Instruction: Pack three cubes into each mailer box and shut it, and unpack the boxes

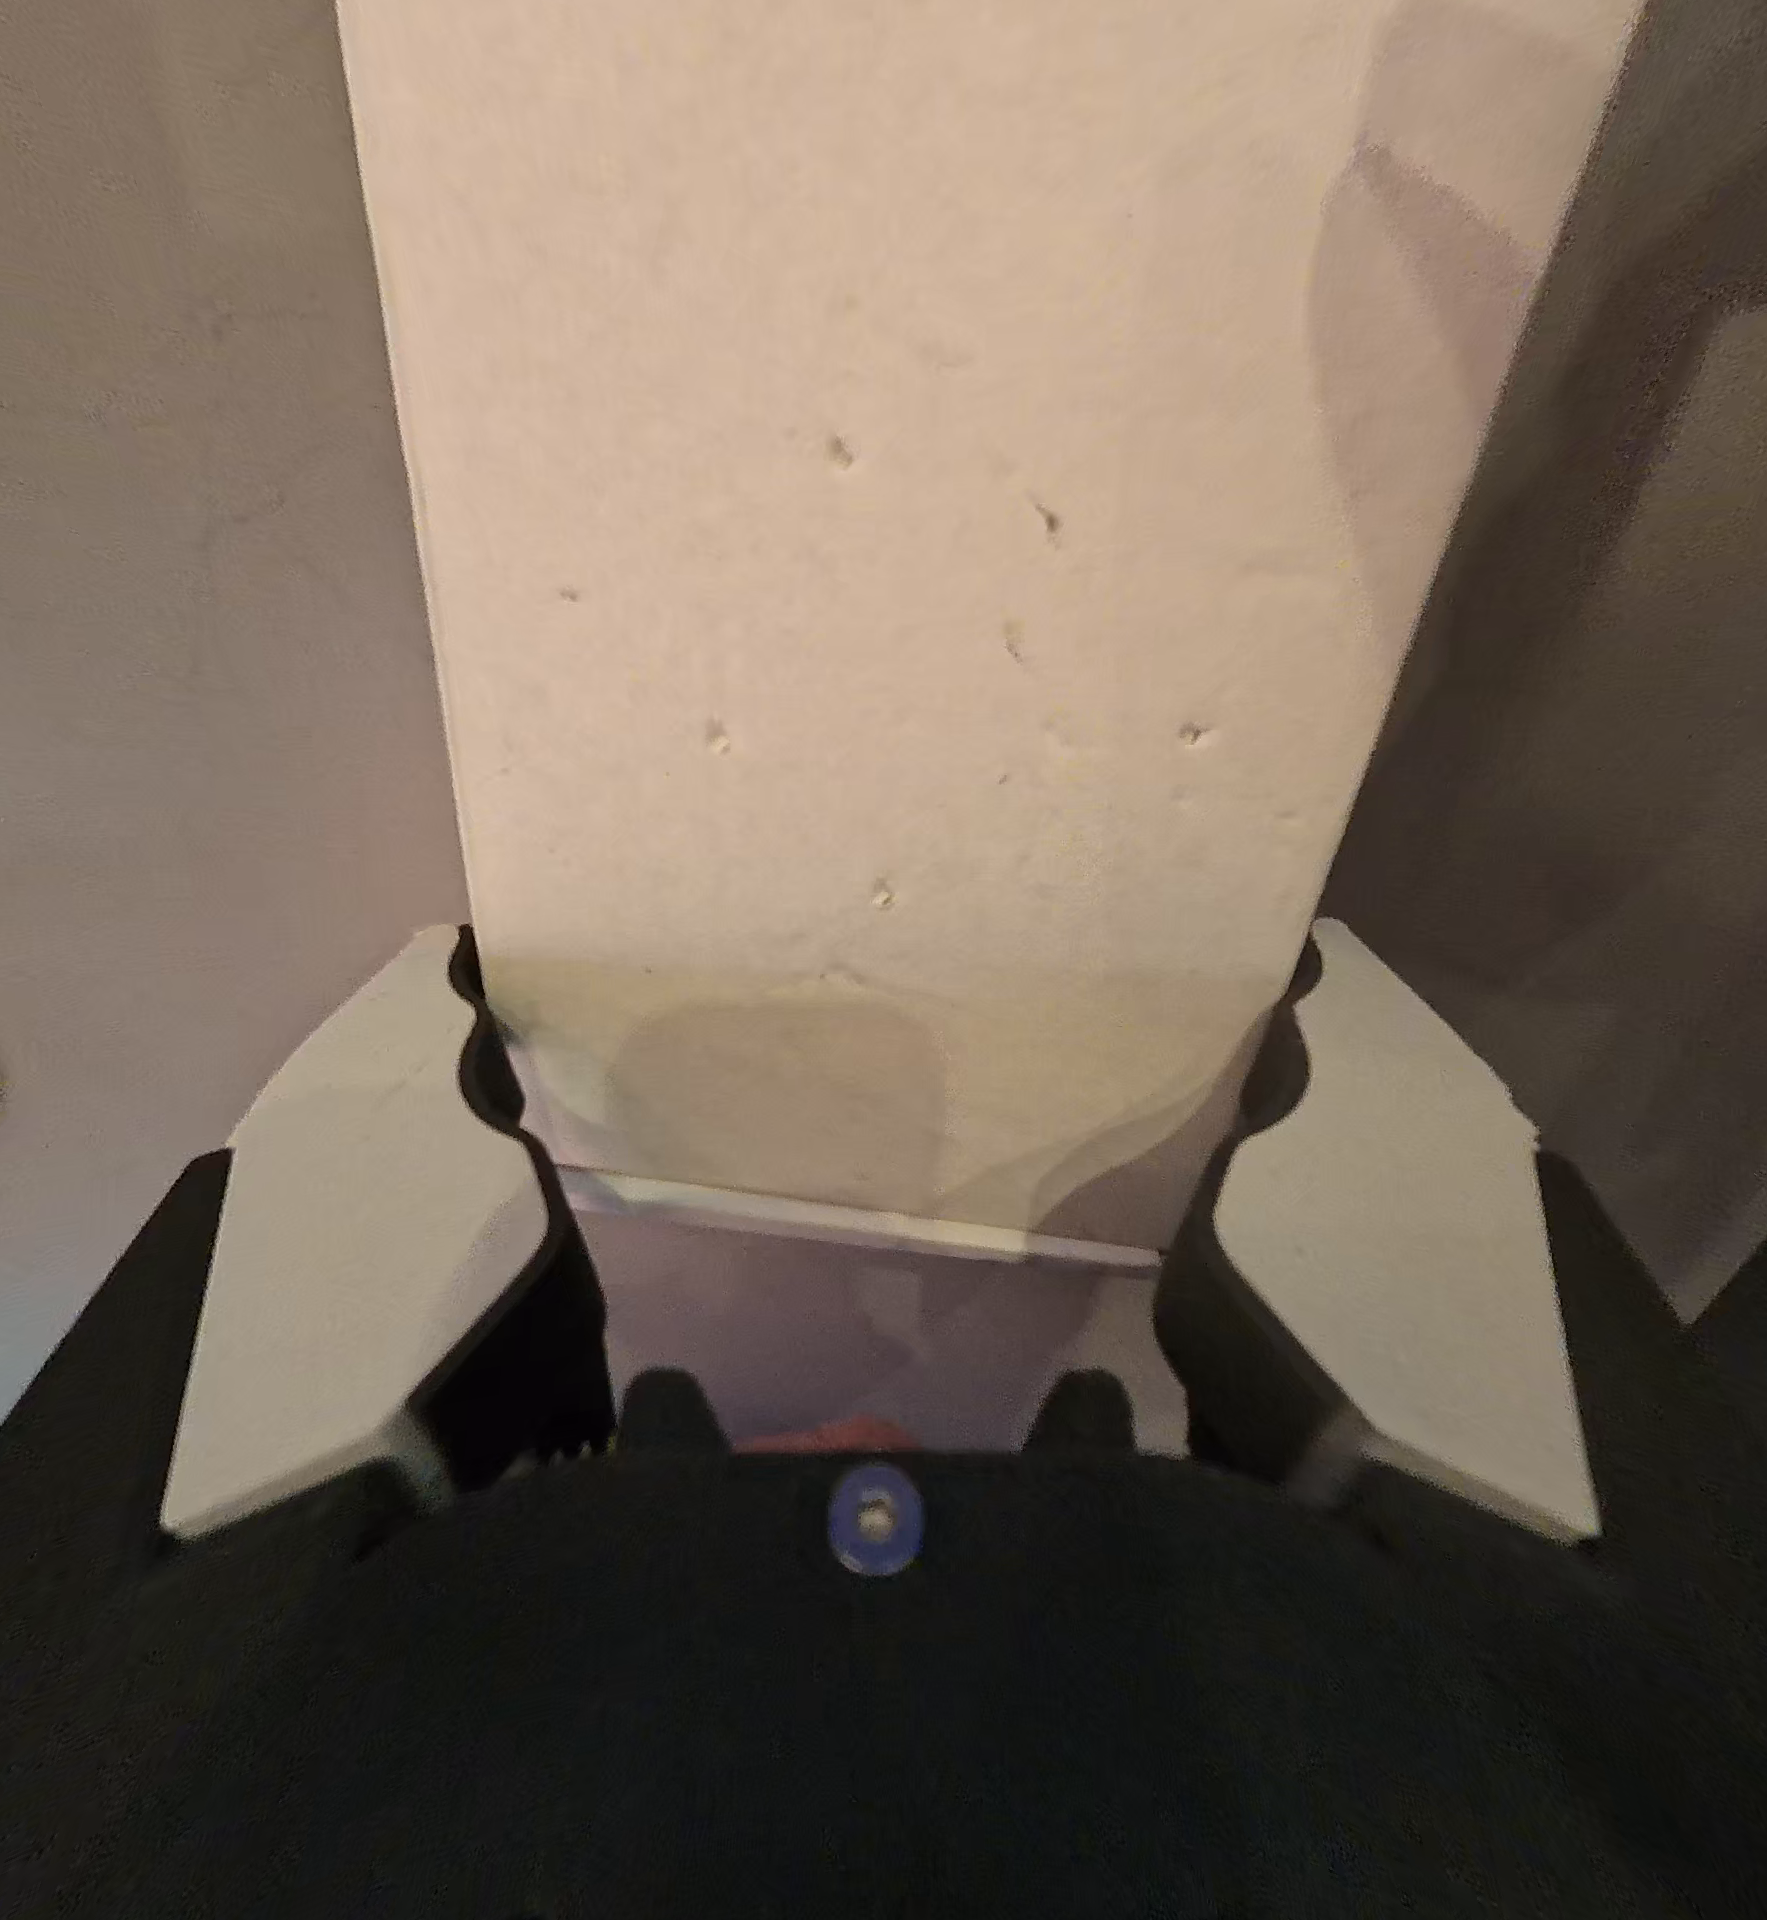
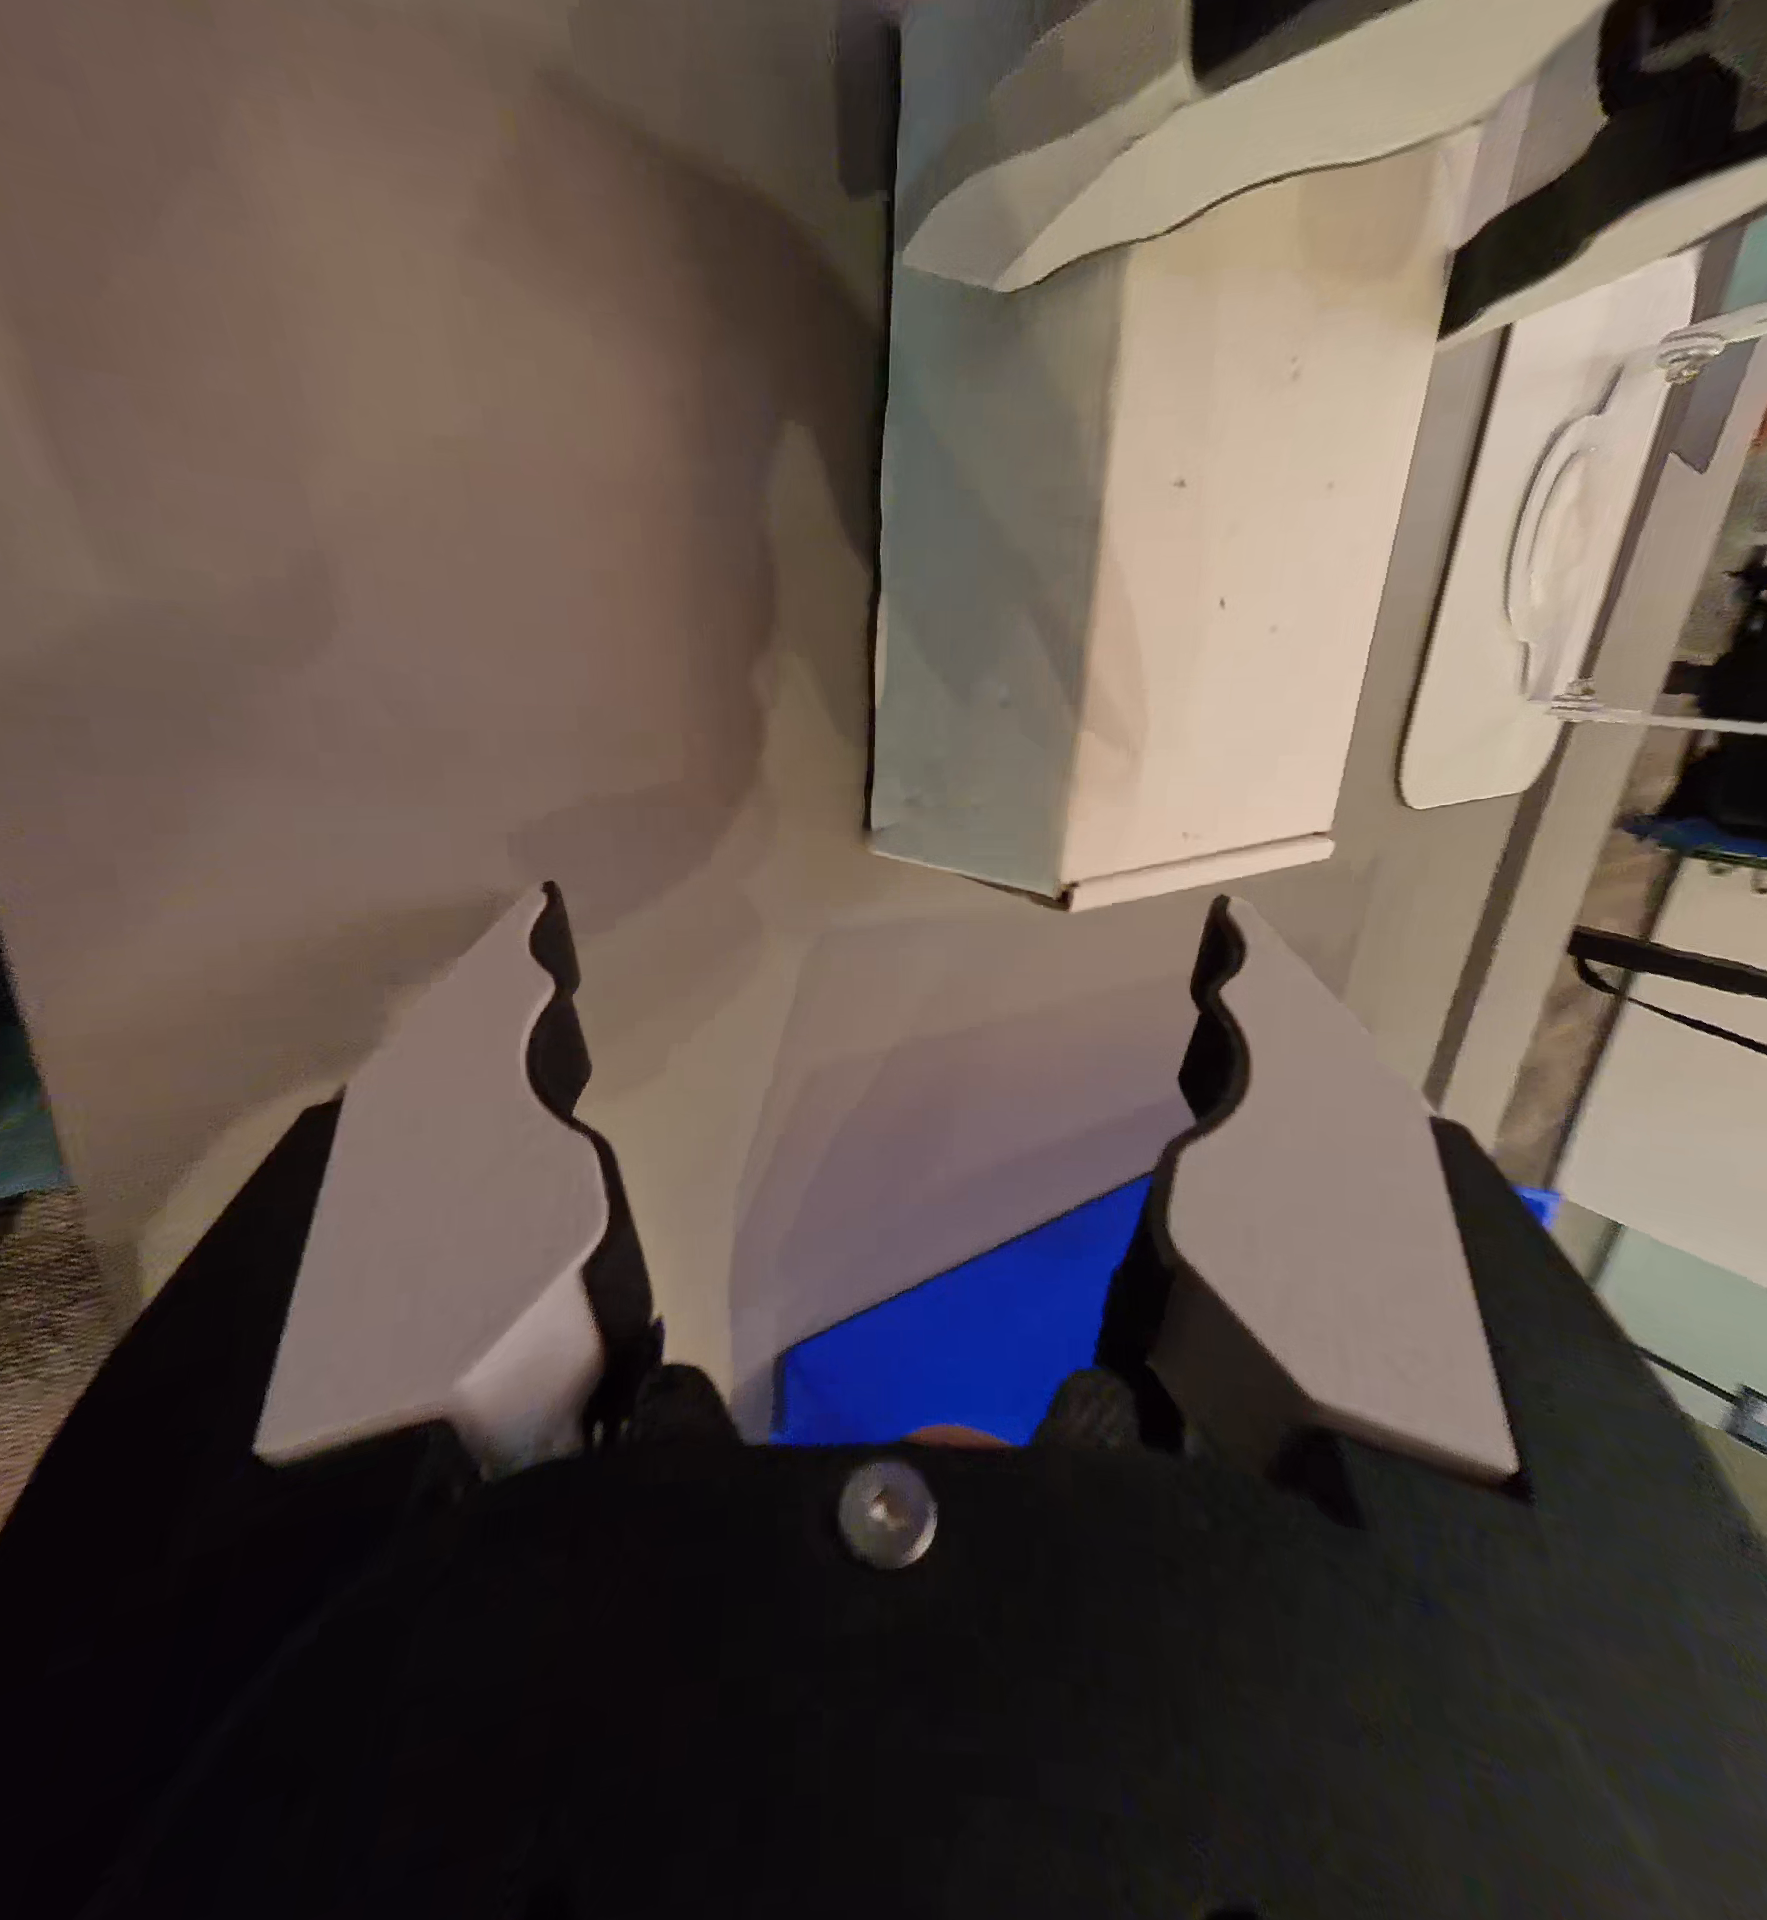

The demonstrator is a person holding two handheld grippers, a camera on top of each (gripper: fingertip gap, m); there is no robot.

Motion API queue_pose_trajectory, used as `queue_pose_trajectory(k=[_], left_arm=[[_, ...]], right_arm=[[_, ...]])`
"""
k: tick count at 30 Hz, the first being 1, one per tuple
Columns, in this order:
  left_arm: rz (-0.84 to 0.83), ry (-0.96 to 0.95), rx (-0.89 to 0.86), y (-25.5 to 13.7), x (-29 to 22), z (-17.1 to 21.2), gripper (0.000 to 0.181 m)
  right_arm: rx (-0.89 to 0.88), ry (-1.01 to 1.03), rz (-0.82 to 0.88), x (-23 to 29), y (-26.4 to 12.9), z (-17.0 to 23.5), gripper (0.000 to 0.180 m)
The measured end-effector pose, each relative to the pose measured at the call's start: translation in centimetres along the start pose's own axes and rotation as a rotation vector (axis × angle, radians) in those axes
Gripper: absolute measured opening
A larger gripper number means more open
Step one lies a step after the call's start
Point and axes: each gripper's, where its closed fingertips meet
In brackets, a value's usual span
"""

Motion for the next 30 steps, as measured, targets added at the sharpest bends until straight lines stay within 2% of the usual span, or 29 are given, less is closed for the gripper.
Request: queue_pose_trajectory(k=[2, 3, 4, 9, 12, 14, 18, 21, 25, 29, 30], left_arm=[[0.035, -0.003, 0.008, -0.2, 0.0, 0.1, 0.135], [0.063, -0.009, 0.010, -0.3, 0.1, 0.1, 0.135], [0.096, -0.019, 0.011, -0.4, 0.1, 0.0, 0.135], [0.291, -0.083, 0.002, -1.4, 0.5, -0.4, 0.134], [0.369, -0.101, -0.003, -1.7, 0.7, -0.6, 0.134], [0.377, -0.095, -0.010, -1.8, 0.7, -0.6, 0.134], [0.379, -0.159, -0.085, -2.1, 0.6, -1.2, 0.139], [0.275, -0.160, -0.173, -2.9, 0.3, -1.3, 0.147], [0.008, -0.078, -0.321, -4.3, -0.5, -0.8, 0.146], [-0.318, 0.065, -0.356, -4.5, -0.4, 0.0, 0.135], [-0.405, 0.093, -0.369, -4.7, 0.0, -0.1, 0.127]], right_arm=[[0.023, -0.037, 0.052, -0.1, 0.7, -0.2, 0.112], [0.027, -0.054, 0.070, -0.2, 1.0, -0.4, 0.102], [0.029, -0.067, 0.101, -0.6, 1.1, -0.6, 0.100], [0.096, -0.066, 0.260, -4.4, 2.3, -0.5, 0.101], [0.127, -0.105, 0.273, -5.4, 3.3, -0.4, 0.087], [0.107, -0.098, 0.308, -6.6, 3.1, -0.7, 0.061], [0.102, -0.080, 0.263, -7.2, 3.1, -0.1, 0.060], [0.085, -0.056, 0.243, -7.4, 2.7, 0.3, 0.061], [0.052, -0.025, 0.201, -7.4, 2.3, 0.7, 0.061], [0.035, -0.015, 0.157, -7.6, 2.1, 0.6, 0.060], [0.032, -0.017, 0.146, -7.5, 2.1, 0.5, 0.060]])
Point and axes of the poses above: each gripper's, where its closed fingertips meet, y out along the fingers, z out of its underside, x = y × z across the jaws, and after that the axes turned 3 degrees about y, right-handed
